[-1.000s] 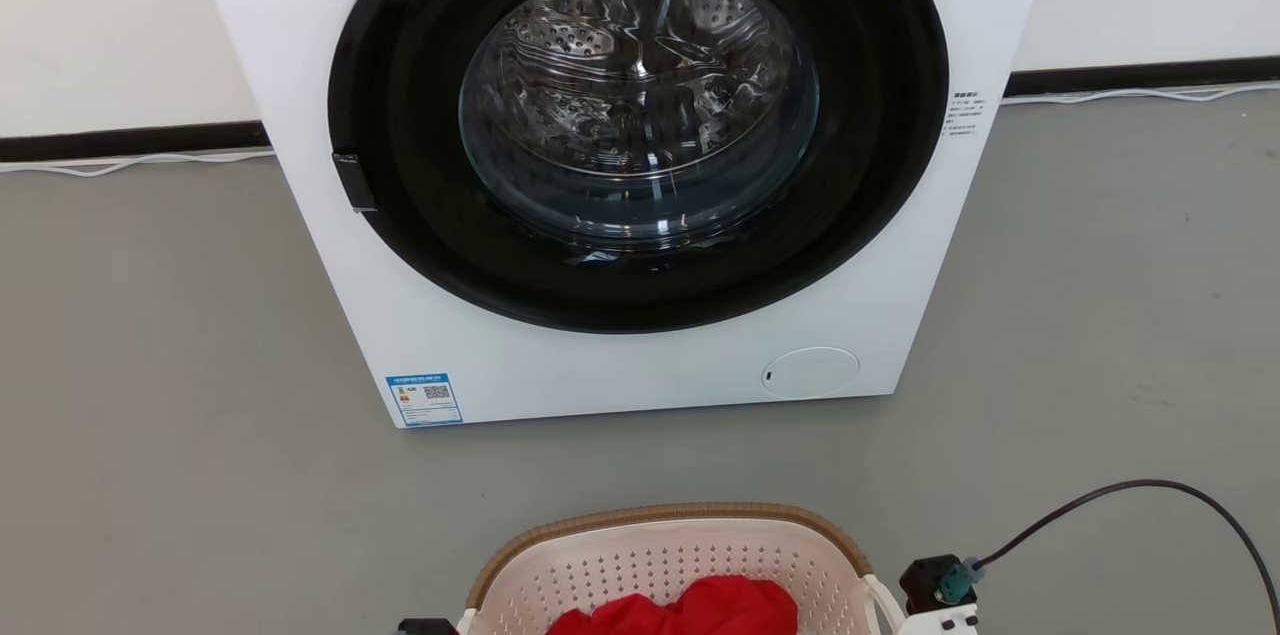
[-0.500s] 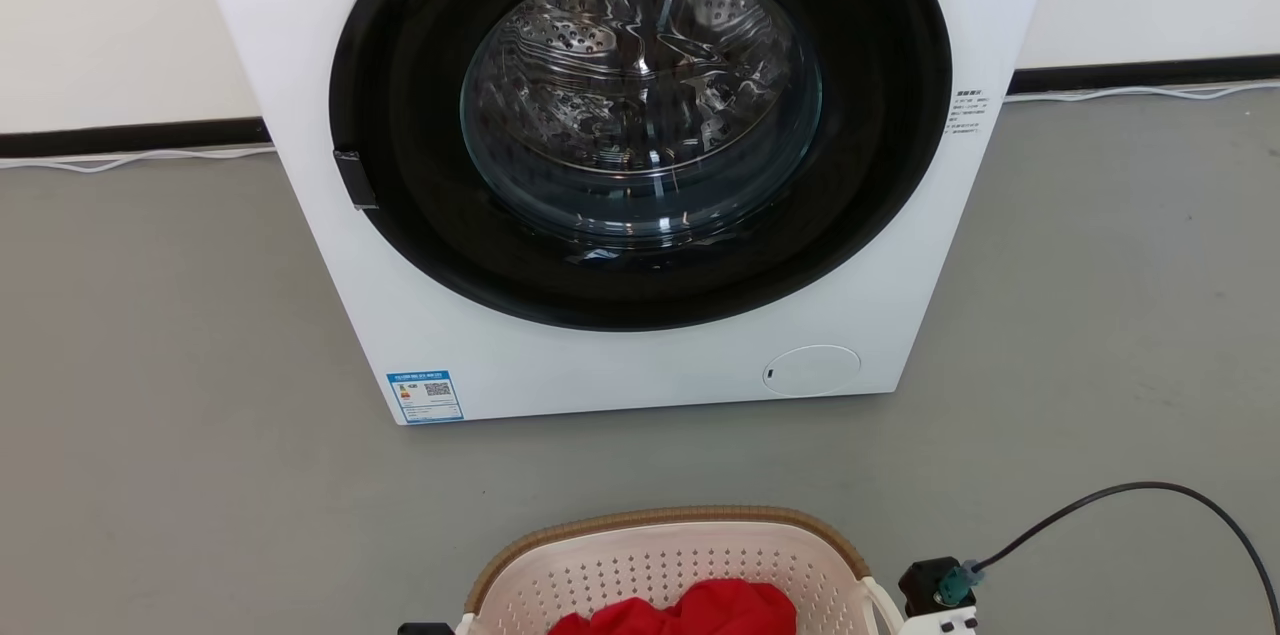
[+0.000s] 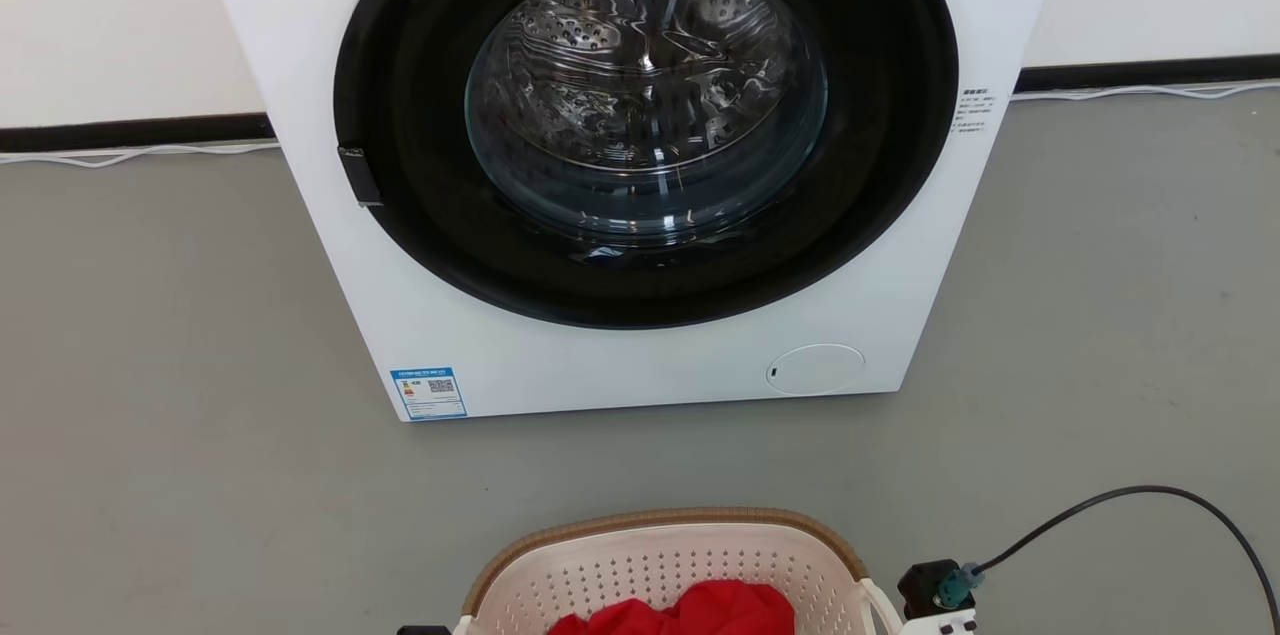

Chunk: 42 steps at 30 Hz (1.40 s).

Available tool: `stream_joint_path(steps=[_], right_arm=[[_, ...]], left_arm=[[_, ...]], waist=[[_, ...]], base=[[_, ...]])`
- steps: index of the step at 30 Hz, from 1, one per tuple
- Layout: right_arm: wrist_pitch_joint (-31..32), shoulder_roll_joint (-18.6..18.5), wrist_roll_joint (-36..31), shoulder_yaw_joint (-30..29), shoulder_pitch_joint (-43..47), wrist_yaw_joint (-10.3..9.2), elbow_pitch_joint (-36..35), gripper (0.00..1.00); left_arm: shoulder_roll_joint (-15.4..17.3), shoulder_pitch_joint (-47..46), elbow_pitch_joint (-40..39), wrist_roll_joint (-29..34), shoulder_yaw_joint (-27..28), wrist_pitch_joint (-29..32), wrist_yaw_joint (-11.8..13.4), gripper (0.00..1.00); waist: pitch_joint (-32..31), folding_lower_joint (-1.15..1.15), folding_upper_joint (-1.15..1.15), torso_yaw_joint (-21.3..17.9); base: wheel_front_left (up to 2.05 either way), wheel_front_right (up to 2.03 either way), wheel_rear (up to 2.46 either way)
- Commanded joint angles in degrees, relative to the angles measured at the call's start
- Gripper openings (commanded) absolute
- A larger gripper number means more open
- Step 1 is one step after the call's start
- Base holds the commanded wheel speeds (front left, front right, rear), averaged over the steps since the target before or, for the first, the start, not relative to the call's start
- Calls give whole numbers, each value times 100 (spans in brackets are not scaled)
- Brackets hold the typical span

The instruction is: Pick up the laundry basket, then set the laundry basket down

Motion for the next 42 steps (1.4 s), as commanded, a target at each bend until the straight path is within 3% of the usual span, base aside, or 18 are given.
stream_joint_path(steps=[1,26,33,42], right_arm=[[-115,144,6,125,-162,100,-152,0],[-359,144,297,342,-409,100,-239,0],[-659,144,338,291,-840,100,-175,0],[-1235,144,306,144,-1730,100,38,0]], left_arm=[[-3,-206,-80,-47,46,-105,-32,0],[-3,-518,-38,-215,-177,-222,-52,0],[-3,-975,-12,-229,-147,-441,-62,0],[55,-1918,52,-122,-111,-769,-91,0]], waist=[[2,0,0,8],[425,0,0,-26],[936,0,0,44],[2033,0,0,192]], base=[[0,0,0],[0,0,0],[0,0,0],[0,0,0]])
